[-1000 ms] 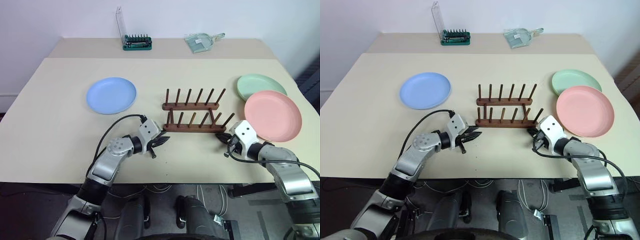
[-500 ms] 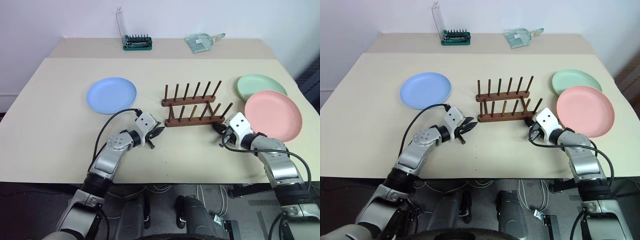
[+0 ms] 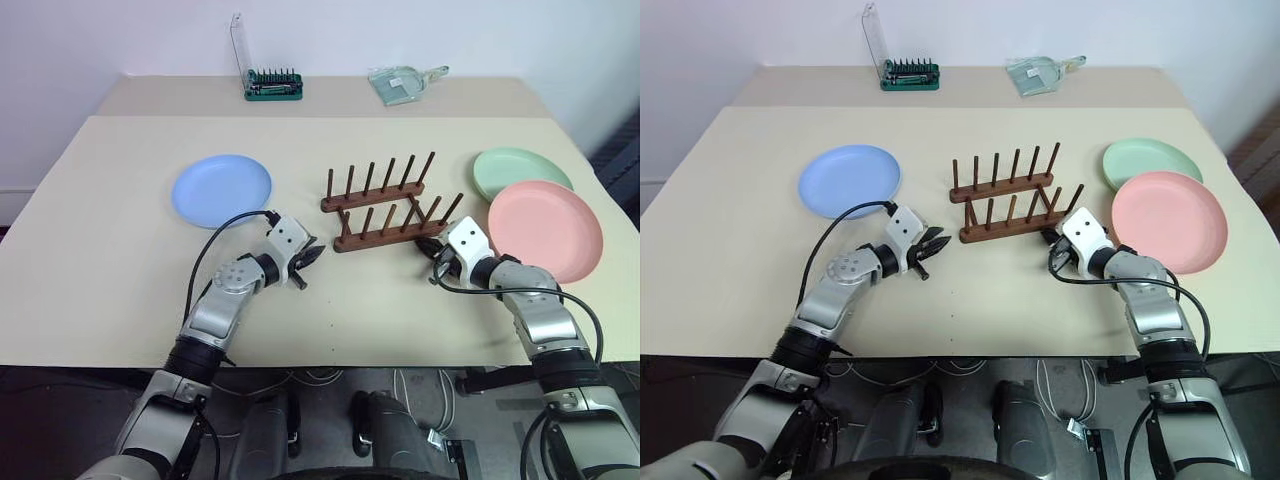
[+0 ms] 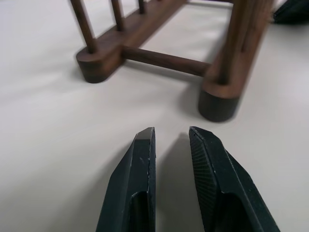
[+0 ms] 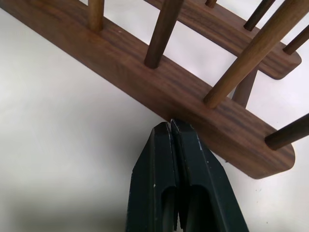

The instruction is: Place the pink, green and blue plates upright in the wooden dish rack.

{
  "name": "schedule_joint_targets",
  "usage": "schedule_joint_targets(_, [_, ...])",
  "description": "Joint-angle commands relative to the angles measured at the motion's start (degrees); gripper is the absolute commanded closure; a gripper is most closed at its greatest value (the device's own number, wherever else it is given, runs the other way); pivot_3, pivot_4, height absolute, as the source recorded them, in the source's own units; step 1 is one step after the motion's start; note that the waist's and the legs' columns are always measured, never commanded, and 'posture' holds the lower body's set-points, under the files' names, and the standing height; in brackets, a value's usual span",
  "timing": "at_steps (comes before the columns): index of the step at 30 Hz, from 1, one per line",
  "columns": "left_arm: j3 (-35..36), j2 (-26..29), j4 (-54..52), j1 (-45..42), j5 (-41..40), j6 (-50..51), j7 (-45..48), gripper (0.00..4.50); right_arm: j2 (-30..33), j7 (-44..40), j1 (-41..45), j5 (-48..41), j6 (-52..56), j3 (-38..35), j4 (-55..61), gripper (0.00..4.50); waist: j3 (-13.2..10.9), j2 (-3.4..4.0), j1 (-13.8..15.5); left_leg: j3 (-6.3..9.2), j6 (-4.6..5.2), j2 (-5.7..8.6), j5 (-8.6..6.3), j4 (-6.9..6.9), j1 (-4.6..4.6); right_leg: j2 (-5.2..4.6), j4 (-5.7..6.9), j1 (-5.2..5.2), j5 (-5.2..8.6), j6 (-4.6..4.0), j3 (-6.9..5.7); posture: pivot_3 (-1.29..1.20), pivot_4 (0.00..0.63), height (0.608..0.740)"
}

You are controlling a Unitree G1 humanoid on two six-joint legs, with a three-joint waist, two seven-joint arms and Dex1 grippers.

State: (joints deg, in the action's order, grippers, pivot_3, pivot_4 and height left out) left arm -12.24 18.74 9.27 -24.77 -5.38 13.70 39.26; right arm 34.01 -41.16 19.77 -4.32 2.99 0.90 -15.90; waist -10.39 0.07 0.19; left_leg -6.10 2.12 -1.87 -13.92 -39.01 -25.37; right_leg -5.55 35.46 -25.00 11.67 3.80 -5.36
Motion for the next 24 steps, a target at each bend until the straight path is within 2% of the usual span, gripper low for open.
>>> schedule_joint_targets(1, [-0.01, 3.35, -4.56, 2.73, -2.80, 1.18, 6.73, 3.39, 1.10, -1.43, -2.03, -1.12, 0.21, -1.11, 3.41, 4.46, 0.01, 0.02, 0.01, 0.00, 0.00, 0.00, 0.00, 0.01, 0.00, 0.00, 0.00, -0.01, 0.00, 0.00, 0.00, 0.00, 0.150, 0.740])
schedule_joint_targets(4, [-1.58, 5.29, -6.90, 2.81, -3.89, 1.70, 11.23, 3.39, 1.71, -1.75, -3.60, -1.61, 0.95, -1.67, 5.23, 4.46, 0.01, 0.02, 0.08, 0.00, -0.01, 0.00, -0.01, 0.01, 0.00, -0.03, -0.02, 0.00, 0.00, 0.00, 0.00, 0.00, 0.150, 0.740])
schedule_joint_targets(6, [-2.46, 3.62, -5.73, 0.86, -3.46, 2.72, 10.76, 3.39, 1.73, -1.55, -4.21, -1.68, 1.51, -1.95, 6.11, 4.46, 0.01, 0.02, 0.38, 0.00, -0.03, 0.02, -0.01, 0.00, 0.00, -0.05, -0.03, 0.00, 0.00, -0.01, 0.00, 0.00, 0.150, 0.740])
schedule_joint_targets(10, [-4.69, 0.19, -2.30, -1.70, -0.06, 1.26, 8.44, 3.39, 1.44, -1.27, -4.81, -1.56, 2.30, -2.22, 7.17, 4.46, 0.00, 0.01, 0.49, 0.00, -0.02, 0.05, -0.02, -0.02, -0.03, -0.08, -0.11, 0.02, 0.00, 0.00, 0.00, 0.00, 0.150, 0.740])
schedule_joint_targets(15, [-3.94, -5.27, 5.14, -5.97, 3.53, 1.39, -0.26, 3.39, 1.17, -0.90, -5.55, -1.73, 3.33, -2.35, 8.92, 4.46, 0.00, 0.00, 0.50, 0.00, 0.03, 0.03, -0.01, 0.00, -0.03, -0.02, -0.04, 0.01, 0.00, 0.01, 0.00, 0.00, 0.150, 0.740])
schedule_joint_targets(24, [-2.34, -5.12, 6.82, -5.69, 3.89, 0.41, -3.27, 3.39, 1.53, -0.85, -5.11, -1.83, 4.21, -2.41, 9.30, 4.46, 0.00, 0.00, 0.35, 0.00, 0.03, 0.03, -0.01, -0.02, 0.00, -0.02, -0.03, 0.02, 0.00, 0.02, 0.00, 0.00, 0.150, 0.740])
